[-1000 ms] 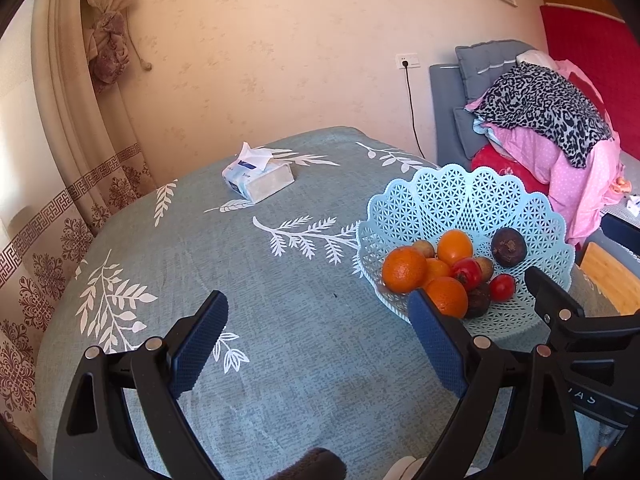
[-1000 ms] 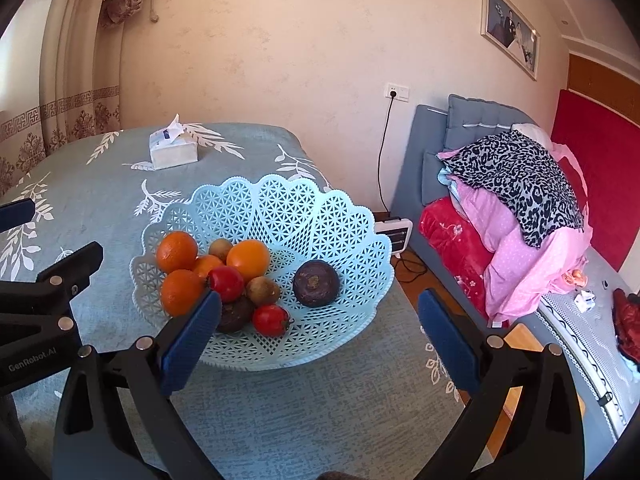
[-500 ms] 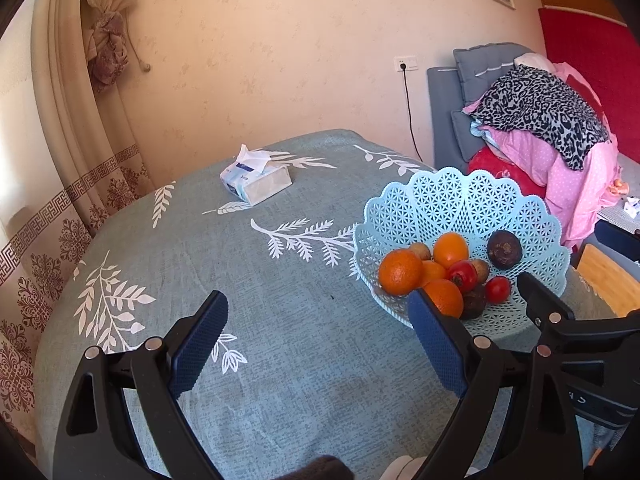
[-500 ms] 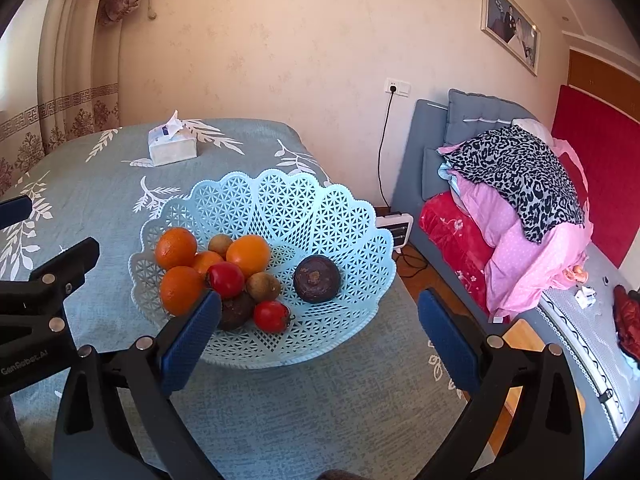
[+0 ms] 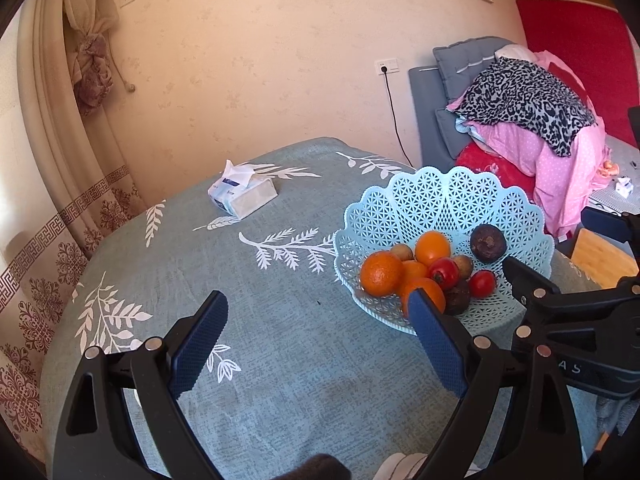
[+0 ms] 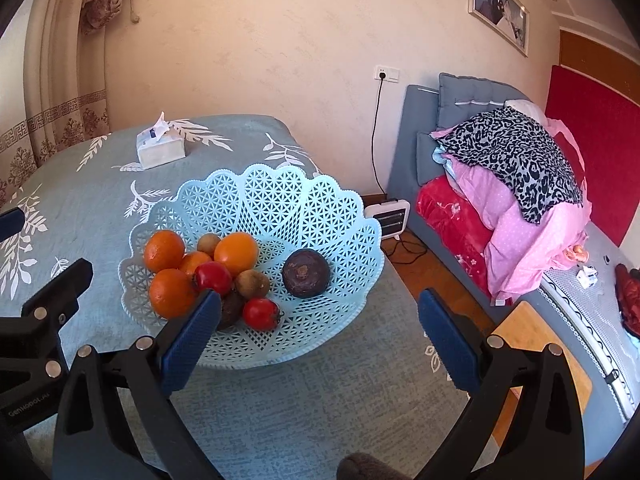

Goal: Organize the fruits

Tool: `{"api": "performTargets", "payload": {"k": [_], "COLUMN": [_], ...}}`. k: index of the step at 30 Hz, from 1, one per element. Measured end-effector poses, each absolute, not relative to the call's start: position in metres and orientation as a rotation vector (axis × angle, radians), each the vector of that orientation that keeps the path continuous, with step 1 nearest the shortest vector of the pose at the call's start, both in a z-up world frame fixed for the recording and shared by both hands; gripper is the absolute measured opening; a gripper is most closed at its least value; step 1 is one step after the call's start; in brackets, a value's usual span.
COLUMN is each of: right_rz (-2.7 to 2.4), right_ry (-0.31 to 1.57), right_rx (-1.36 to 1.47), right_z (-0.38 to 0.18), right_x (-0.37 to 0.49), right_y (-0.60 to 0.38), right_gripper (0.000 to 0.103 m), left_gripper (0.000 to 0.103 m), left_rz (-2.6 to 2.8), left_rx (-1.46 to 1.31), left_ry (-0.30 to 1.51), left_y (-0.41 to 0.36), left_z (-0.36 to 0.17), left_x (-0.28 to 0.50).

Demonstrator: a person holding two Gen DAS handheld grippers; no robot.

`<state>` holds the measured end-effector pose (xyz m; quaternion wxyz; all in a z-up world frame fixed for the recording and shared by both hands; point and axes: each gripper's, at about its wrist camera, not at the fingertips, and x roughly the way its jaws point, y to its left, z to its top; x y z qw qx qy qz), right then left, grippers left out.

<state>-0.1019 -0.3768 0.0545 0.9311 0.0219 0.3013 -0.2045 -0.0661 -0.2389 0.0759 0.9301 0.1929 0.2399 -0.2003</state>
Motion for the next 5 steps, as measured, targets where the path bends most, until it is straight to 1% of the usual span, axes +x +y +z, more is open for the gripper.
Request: {"api": "performTargets", "payload": {"k": [5], "right_rz": [-0.42], "right_ry": [0.621], "right_rx": [0.047], "right_z": [0.0544], "right_x": [-0.1018], "right_y": [-0.3769], "right_gripper": [0.1], "left_gripper": [0.091], "left_rz": [-0.398], "left_rx": [0.383], "left_ry": [0.508], "left_y": [-0.2368], "left_z": [0.0752], "left_x": [-0.0625]}}
